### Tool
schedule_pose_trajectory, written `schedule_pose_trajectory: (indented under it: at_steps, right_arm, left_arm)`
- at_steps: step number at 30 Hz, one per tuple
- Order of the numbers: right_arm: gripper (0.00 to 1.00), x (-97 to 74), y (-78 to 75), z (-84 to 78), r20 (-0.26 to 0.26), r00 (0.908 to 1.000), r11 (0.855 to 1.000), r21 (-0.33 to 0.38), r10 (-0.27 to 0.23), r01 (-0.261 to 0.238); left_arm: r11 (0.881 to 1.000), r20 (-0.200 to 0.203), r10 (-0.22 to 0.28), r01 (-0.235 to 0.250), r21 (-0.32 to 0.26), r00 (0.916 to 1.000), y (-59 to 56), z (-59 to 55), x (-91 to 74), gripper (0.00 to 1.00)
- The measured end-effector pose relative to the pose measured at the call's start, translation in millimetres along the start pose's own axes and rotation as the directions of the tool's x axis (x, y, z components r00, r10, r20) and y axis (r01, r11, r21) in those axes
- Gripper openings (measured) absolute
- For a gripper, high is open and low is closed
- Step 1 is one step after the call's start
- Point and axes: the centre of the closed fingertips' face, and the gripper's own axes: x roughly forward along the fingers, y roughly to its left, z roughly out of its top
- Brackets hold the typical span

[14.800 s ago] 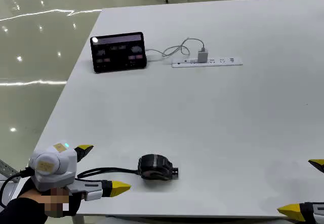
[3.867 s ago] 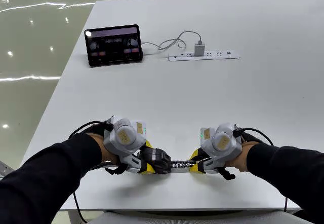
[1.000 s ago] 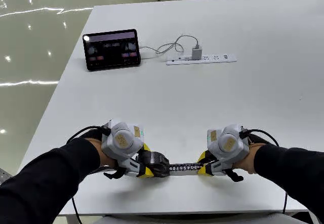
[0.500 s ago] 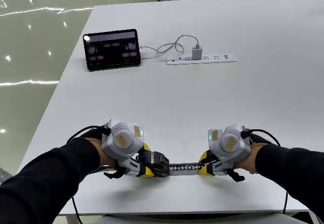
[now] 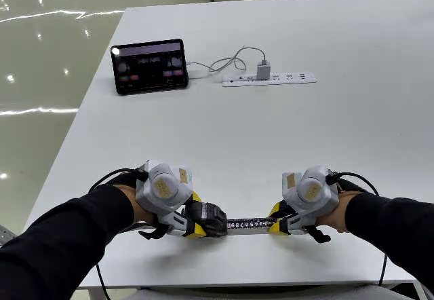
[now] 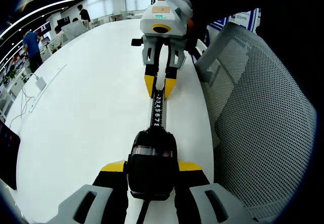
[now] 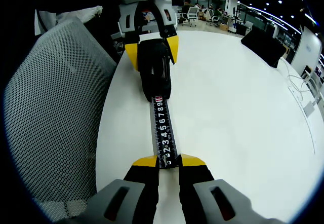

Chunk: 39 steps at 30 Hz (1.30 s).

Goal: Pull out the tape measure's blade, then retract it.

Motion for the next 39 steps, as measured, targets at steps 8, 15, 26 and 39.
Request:
schedule_pose_trajectory:
  at_steps: [8, 15, 26, 39]
  right_arm:
    - [0.1, -2.1, -0.4, -2.7, 0.002, 1.0, 1.0, 0.003, -0.003, 0.003]
    - [0.1, -3.4, -0.5, -4.6, 0.001, 1.0, 1.0, 0.008, -0.004, 0.004]
    - [0.1, -5.8, -0.2, -7.2, -0.003, 1.0, 1.0, 0.01, -0.005, 0.005]
    - [0.1, -7.6, -1.8, -10.1, -0.007, 1.0, 1.0, 0.013, -0.006, 0.006]
  left_arm:
    - [1.0, 0.0, 0.001, -0.001, 0.0, 1.0, 0.0, 0.3, 0.0, 0.31]
    - [1.0, 0.0, 0.001, -0.001, 0.0, 1.0, 0.0, 0.3, 0.1, 0.31]
    - [1.0, 0.001, 0.003, -0.003, -0.001, 1.0, -0.1, 0.2, 0.3, 0.31]
    - [1.0, 0.002, 0.001, -0.001, -0.001, 1.0, -0.1, 0.3, 0.3, 0.31]
